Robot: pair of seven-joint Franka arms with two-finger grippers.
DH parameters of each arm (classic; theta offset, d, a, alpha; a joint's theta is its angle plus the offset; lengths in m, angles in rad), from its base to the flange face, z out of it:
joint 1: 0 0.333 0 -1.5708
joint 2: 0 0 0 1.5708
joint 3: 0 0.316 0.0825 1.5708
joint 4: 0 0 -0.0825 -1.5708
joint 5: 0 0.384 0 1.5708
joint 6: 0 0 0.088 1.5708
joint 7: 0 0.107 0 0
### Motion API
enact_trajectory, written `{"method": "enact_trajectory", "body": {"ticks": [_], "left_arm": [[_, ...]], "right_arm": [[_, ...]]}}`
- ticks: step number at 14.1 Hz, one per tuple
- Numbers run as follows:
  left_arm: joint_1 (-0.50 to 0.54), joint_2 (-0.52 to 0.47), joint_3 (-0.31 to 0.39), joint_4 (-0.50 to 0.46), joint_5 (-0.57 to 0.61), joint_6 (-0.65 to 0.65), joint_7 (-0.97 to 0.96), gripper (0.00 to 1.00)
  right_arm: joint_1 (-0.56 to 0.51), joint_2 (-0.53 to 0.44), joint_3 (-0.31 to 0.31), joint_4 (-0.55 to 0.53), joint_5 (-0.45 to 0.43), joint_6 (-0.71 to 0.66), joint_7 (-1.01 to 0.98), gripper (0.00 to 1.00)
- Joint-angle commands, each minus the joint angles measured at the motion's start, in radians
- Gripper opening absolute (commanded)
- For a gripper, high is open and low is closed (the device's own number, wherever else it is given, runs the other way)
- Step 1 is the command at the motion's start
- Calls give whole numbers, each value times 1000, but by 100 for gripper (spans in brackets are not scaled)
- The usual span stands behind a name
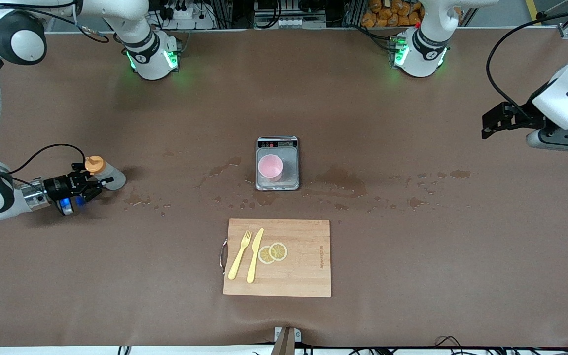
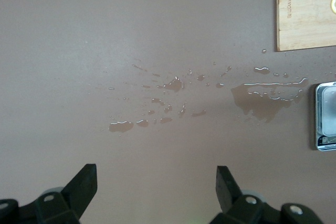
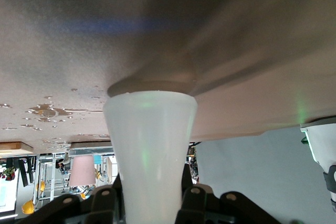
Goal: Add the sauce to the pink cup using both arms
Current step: 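Carry the sauce bottle back with the right gripper to its spot, then set the bottle down and open the right gripper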
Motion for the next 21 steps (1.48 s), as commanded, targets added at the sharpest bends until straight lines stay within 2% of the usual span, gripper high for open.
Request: {"method": "enact_trajectory", "body": {"ticks": [1,6,11,13,15,19,21], "left_arm": [[5,-12,-4,14,-18,-20,3,100],[-16,-7,-21,14,-4,-15,-37,100],[-19,2,-25,16,-1,-14,-62,100],[-21,2,-25,16,19,-14,-60,100],[-22,3,-25,16,23,-14,-59,100],[-22,3,-25,16,25,-15,-59,100],[-22,5,-25,16,23,-14,-59,100]], "right_arm": [[-8,15,10,17,-3,7,-8,100],[-10,-12,11,55,-3,-29,20,100],[15,-29,16,239,-11,-190,158,100],[24,-69,21,263,-9,-212,158,100],[54,-124,21,272,-9,-224,158,100],[114,-153,33,341,-6,-298,161,100],[179,-207,36,350,-11,-301,161,100]]}}
